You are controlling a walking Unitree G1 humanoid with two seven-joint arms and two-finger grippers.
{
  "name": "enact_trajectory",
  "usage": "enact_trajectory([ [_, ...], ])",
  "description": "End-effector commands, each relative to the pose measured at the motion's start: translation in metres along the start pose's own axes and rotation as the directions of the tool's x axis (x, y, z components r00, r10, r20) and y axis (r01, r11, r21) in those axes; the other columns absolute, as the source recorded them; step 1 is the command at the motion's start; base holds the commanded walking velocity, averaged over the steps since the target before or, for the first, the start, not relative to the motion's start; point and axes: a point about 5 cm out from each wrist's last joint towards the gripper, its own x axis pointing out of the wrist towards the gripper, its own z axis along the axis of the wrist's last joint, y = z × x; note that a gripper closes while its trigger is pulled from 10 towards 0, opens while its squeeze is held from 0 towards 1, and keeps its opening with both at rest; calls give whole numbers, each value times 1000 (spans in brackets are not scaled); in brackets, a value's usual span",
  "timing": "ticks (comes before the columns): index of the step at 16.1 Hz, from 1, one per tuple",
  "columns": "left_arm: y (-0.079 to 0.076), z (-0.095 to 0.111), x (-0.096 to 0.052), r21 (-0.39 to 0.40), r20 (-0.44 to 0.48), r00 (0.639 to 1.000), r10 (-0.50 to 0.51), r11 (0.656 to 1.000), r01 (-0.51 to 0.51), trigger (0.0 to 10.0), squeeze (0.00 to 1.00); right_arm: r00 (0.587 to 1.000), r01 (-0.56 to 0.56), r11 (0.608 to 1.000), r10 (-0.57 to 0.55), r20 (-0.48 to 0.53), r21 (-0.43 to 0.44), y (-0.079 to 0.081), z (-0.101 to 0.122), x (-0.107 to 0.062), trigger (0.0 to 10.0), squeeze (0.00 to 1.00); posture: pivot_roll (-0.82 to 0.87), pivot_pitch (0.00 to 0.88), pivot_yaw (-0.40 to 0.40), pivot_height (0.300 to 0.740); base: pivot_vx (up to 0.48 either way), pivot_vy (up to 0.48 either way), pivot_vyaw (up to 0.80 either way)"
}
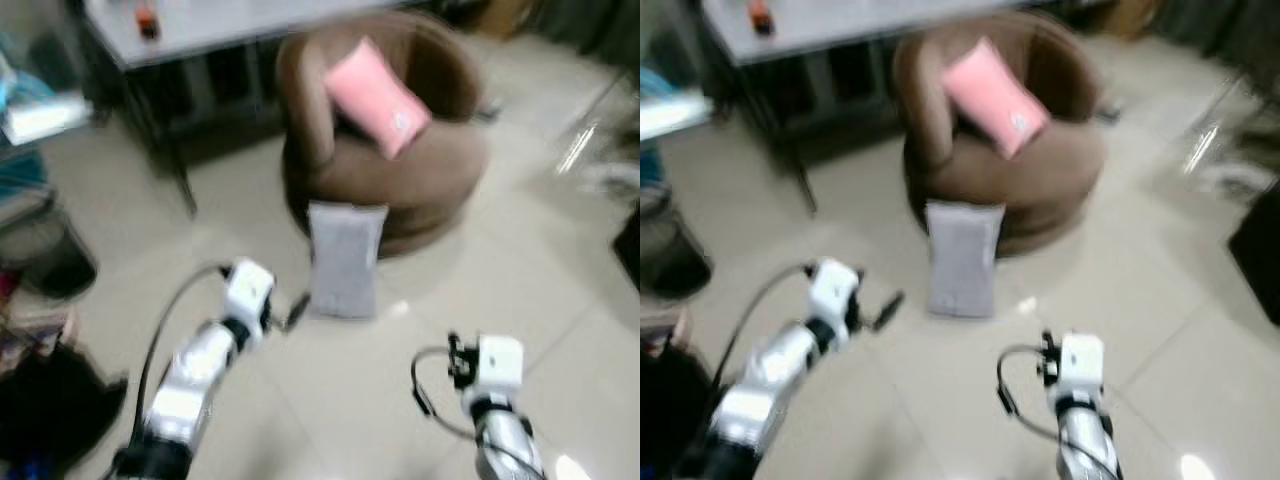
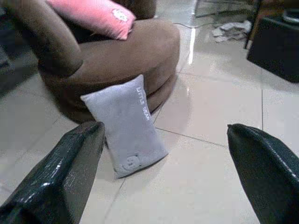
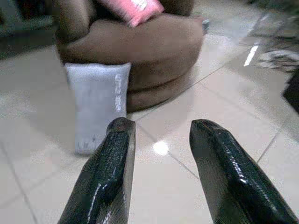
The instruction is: Move the pillow to the sofa from floor
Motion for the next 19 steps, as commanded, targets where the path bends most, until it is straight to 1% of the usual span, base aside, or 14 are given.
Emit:
enact_trajectory([
  [1,8,-3,-5,12,-31,999,34,999,-34,10000,0,1000,-20,1000,20,14,-13,6,2,0,10000,0,20,22,51,740,0,0,0],
  [2,8,-5,-7,8,-52,998,41,999,-41,10000,0,1000,-21,999,21,11,-33,6,2,0,10000,0,22,26,50,740,0,0,0],
  [3,9,-7,-8,73,-104,993,53,996,-45,10000,0,1000,-22,999,22,12,-26,6,2,0,10000,0,25,28,47,740,0,0,0],
  [4,7,-6,-9,117,-92,994,59,992,-48,10000,0,1000,-19,999,20,14,-26,5,2,0,10000,0,32,32,43,740,0,0,0],
  [6,7,-5,-10,124,-73,996,49,991,-40,10000,0,1000,-26,999,27,14,-35,6,2,1,10000,0,36,33,42,740,0,0,0],
  [8,9,7,-6,78,-21,998,65,995,-64,10000,0,999,-34,999,34,15,-37,9,2,1,10000,0,41,36,41,740,0,371,0],
  [12,13,14,-2,135,5,996,88,987,-88,10000,0,998,-53,998,54,15,-41,14,1,3,10000,0,46,53,44,740,0,352,0],
  [13,17,18,1,123,50,987,155,979,-160,10000,0,999,-50,998,51,16,-35,14,2,3,10000,0,46,56,45,740,0,0,0],
  [14,18,21,3,30,103,980,172,984,-176,10000,0,999,-49,998,50,17,-32,14,3,3,10000,0,46,59,45,740,0,0,0],
  [15,30,27,5,-109,193,920,341,939,-325,10000,0,999,-49,998,49,20,-29,14,4,4,10000,0,47,63,44,740,0,0,0],
  [16,31,26,7,-186,160,926,341,932,-310,10000,0,999,-50,998,50,20,-30,15,3,4,10000,0,46,65,43,740,0,0,0],
  [17,32,24,9,-105,116,935,336,940,-325,10000,0,998,-52,998,52,19,-30,15,3,4,10000,0,46,66,42,740,0,0,0],
  [18,32,26,6,24,121,941,316,947,-321,10000,0,998,-54,998,55,19,-30,16,3,3,10000,0,46,68,41,740,0,0,0],
  [19,29,28,3,-85,187,954,233,972,-221,10000,0,998,-57,998,58,18,-32,16,3,3,10000,0,44,71,41,740,0,0,0],
])
